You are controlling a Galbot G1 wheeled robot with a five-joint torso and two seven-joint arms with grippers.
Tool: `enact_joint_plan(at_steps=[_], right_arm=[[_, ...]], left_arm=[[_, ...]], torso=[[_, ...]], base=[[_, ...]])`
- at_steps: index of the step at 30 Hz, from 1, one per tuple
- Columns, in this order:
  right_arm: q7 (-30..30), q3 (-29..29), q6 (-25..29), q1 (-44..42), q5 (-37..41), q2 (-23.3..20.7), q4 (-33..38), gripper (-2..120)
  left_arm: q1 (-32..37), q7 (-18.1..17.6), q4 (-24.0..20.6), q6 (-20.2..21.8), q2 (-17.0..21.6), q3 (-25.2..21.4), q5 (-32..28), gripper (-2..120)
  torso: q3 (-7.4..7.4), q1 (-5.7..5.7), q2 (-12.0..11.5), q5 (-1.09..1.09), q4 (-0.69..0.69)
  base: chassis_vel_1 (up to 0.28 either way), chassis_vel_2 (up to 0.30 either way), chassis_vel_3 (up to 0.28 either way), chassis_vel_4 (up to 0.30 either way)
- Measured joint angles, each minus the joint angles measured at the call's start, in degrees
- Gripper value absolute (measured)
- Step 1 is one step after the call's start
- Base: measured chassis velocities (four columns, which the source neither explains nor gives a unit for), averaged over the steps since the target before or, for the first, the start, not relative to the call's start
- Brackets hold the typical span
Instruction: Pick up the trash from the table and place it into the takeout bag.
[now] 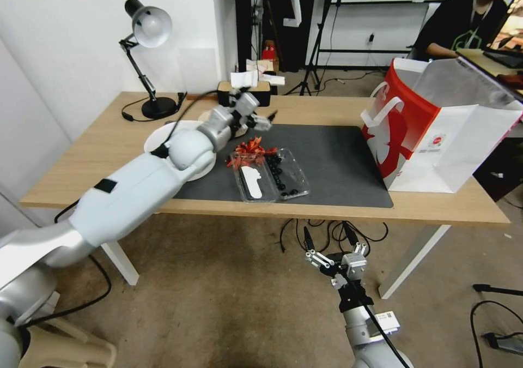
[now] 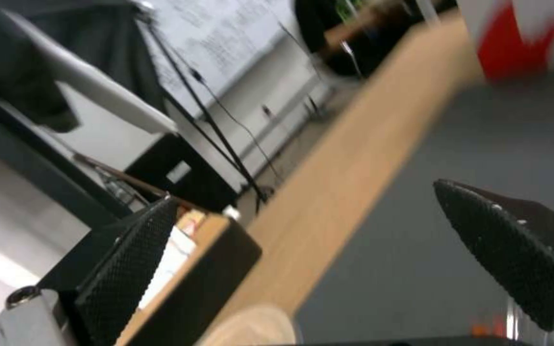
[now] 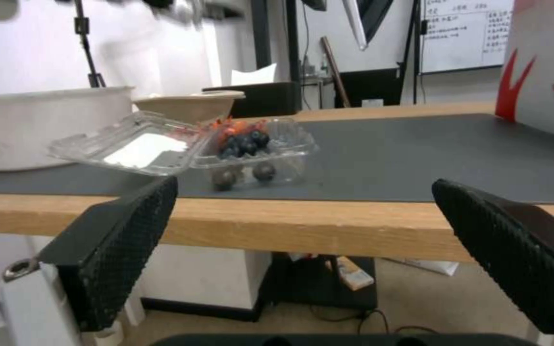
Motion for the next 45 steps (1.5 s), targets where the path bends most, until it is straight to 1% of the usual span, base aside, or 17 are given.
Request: enact_joint_plan(at_steps=[1,2,3,4,5,7,8,11,12,14,15,17,22,31,40,44,45], right_arm=[[0.0,-0.1,0.0,0.0,0.0,0.1,0.0,100],[0.0,-0.2,0.0,0.2,-0.1,0.3,-0.1,100],[0.0,-0.2,0.0,0.2,-0.1,0.3,-0.1,100],[0.0,-0.3,0.0,0.3,-0.2,0.3,-0.2,100],[0.0,-0.4,0.0,0.5,-0.2,0.3,-0.5,100],[0.0,-0.6,-0.1,0.8,-0.2,0.2,-0.7,100],[0.0,-0.6,-0.1,0.8,-0.2,0.2,-0.7,100],[0.0,-0.9,-0.1,1.1,-0.1,0.1,-1.0,100],[0.0,-0.9,-0.1,1.1,-0.1,0.1,-1.0,100],[0.0,-1.0,-0.1,1.4,-0.1,0.1,-1.1,100],[0.0,-1.0,-0.1,1.4,-0.1,0.1,-1.1,100],[0.0,-1.0,-0.2,1.7,0.0,0.0,-1.2,100],[0.0,-1.2,-0.2,2.3,0.2,0.1,-1.6,100],[0.2,-1.5,-0.2,2.5,0.7,0.4,-1.9,100],[0.2,-1.4,-0.4,2.8,2.2,0.2,-1.9,100],[0.1,-1.5,-0.4,3.1,2.4,0.4,-1.8,100],[0.1,-1.5,-0.4,3.1,2.4,0.4,-1.8,100]], left_arm=[[-0.5,0.4,0.4,0.1,0.0,0.7,0.3,100],[-2.5,1.9,1.9,0.9,0.1,3.1,1.3,100],[-2.5,1.9,1.9,0.9,0.1,3.1,1.3,100],[-4.0,2.9,2.7,1.7,0.0,4.4,1.8,100],[-6.2,4.2,4.2,2.8,-0.3,6.5,2.1,100],[-9.2,5.4,6.5,3.9,-0.9,8.8,2.3,100],[-9.2,5.4,6.5,3.9,-0.9,8.8,2.3,100],[-13.5,8.4,10.8,4.7,-1.9,12.7,3.4,100],[-13.5,8.4,10.8,4.7,-1.9,12.7,3.4,100],[-15.5,9.9,13.1,4.9,-2.5,14.3,4.0,100],[-15.5,9.9,13.1,4.9,-2.5,14.3,4.0,100],[-17.0,11.1,14.7,5.0,-2.9,16.2,4.2,100],[-19.5,12.6,16.0,5.3,-3.1,19.6,4.2,100],[-20.0,13.1,17.6,5.1,-4.0,21.6,5.0,100],[-19.3,13.6,19.7,4.6,-5.3,22.0,6.6,100],[-18.0,14.3,23.8,3.1,-7.1,21.0,8.9,100],[-18.0,14.3,23.8,3.1,-7.1,21.0,8.9,100]], torso=[[0.0,0.0,0.0,0.0,0.0],[0.0,0.0,0.0,0.0,0.0],[0.0,0.0,0.0,0.0,0.0],[0.0,0.0,0.0,-0.02,0.01],[0.0,0.0,0.0,0.0,0.01],[-0.01,-0.01,0.0,-0.01,-0.01],[-0.01,-0.01,0.0,-0.01,-0.01],[-0.01,-0.01,0.0,-0.01,-0.01],[-0.01,-0.01,0.0,-0.01,-0.01],[-0.01,-0.01,0.0,0.0,-0.01],[-0.01,-0.01,0.0,0.0,-0.01],[0.0,-0.01,0.0,-0.01,-0.02],[-0.01,-0.01,0.0,-0.01,0.0],[-0.01,-0.01,0.0,0.0,-0.01],[-0.01,-0.01,0.0,0.0,-0.01],[0.0,-0.01,0.0,-0.01,-0.02],[0.0,-0.01,0.0,-0.01,-0.02]], base=[[0.0,0.0,0.0,0.0],[0.0,0.0,0.0,0.0],[0.0,0.0,0.0,0.0],[0.0,0.0,0.0,0.0],[0.0,0.0,0.0,0.0],[0.0,0.0,0.0,0.0],[0.0,0.0,0.0,0.0],[0.0,0.0,0.0,0.0],[0.0,0.0,0.0,0.0],[0.0,0.0,0.0,0.0],[0.0,0.0,0.0,0.0],[0.0,0.0,0.0,0.0],[0.0,0.0,0.0,0.0],[0.0,0.0,0.0,0.0],[0.0,0.0,0.0,0.0],[0.0,0.0,0.0,0.0],[0.0,0.0,0.0,0.0]])
